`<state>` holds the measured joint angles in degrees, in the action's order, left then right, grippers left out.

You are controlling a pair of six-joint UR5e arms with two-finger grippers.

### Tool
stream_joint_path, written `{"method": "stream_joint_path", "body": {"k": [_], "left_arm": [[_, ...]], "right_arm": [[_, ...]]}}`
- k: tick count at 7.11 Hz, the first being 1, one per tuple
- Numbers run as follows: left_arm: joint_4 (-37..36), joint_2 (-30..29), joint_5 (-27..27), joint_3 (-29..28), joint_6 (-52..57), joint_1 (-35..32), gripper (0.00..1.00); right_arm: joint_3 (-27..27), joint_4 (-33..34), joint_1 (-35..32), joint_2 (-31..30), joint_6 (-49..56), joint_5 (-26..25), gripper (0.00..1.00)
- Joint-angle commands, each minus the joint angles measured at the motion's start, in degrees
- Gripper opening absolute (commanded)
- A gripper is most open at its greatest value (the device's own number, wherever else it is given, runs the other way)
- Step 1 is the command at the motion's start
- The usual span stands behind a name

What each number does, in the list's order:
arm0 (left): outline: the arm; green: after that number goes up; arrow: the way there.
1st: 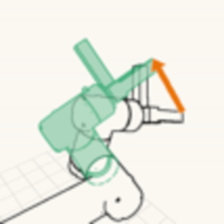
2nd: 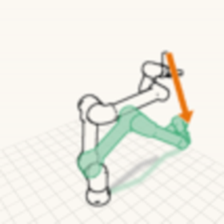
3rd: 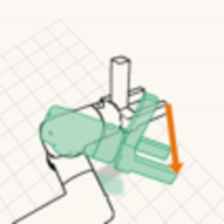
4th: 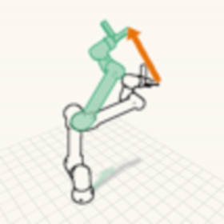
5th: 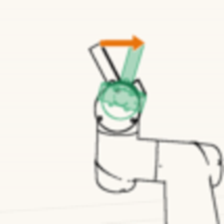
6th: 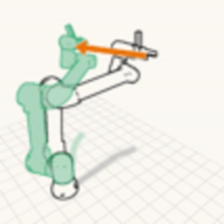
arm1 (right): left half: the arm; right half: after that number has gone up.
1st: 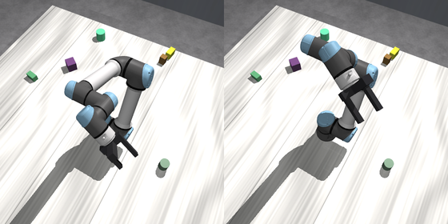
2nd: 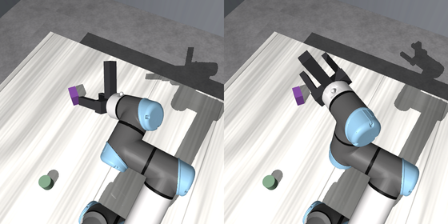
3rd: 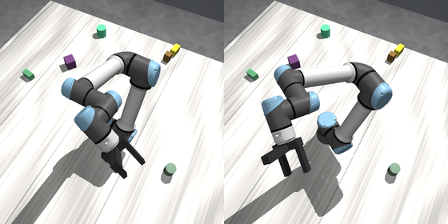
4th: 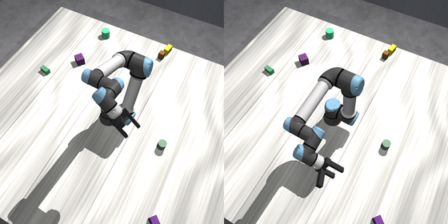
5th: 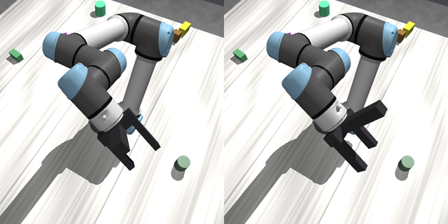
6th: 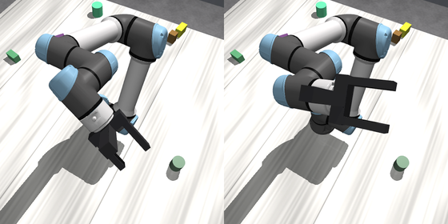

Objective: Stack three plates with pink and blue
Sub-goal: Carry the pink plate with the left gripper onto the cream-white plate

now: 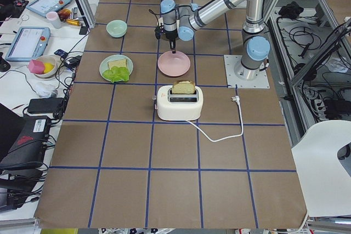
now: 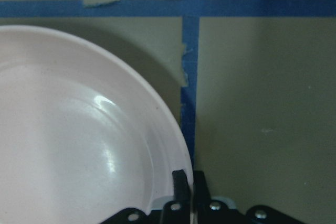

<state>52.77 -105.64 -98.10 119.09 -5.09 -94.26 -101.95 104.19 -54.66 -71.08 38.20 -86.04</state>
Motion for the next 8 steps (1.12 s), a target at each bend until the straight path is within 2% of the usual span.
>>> {"method": "stream_joint_path", "body": {"k": [1, 2, 3, 5, 6, 8], "left_arm": [[0.58, 0.95, -2.26, -0.34, 0.34, -1.62, 0.0], [1.19, 0.61, -4.79, -2.09, 0.34, -3.55, 0.0], [4.76, 0.43, -6.47, -4.8, -0.01, -5.92, 0.0], [13.54, -0.53, -6.57, -13.48, -2.8, -10.75, 0.0], [17.07, -1.58, -6.31, -17.7, -5.35, -12.86, 0.0], [17.45, -4.12, -5.87, -20.29, -11.32, -17.78, 0.0]], "right_arm": [[1.48, -1.79, -0.01, -0.11, -0.41, -0.18, 0.0], [2.62, -3.11, -0.01, -0.2, -0.76, -0.35, 0.0], [4.11, -4.86, -0.19, -0.29, -1.37, -0.35, 0.0], [7.45, -8.99, -0.45, -0.03, -2.95, -0.88, 0.0], [7.73, -9.01, -0.54, -0.11, -2.96, -1.05, 0.0], [8.51, -8.3, -0.89, -0.11, -3.05, -2.37, 0.0]]}}
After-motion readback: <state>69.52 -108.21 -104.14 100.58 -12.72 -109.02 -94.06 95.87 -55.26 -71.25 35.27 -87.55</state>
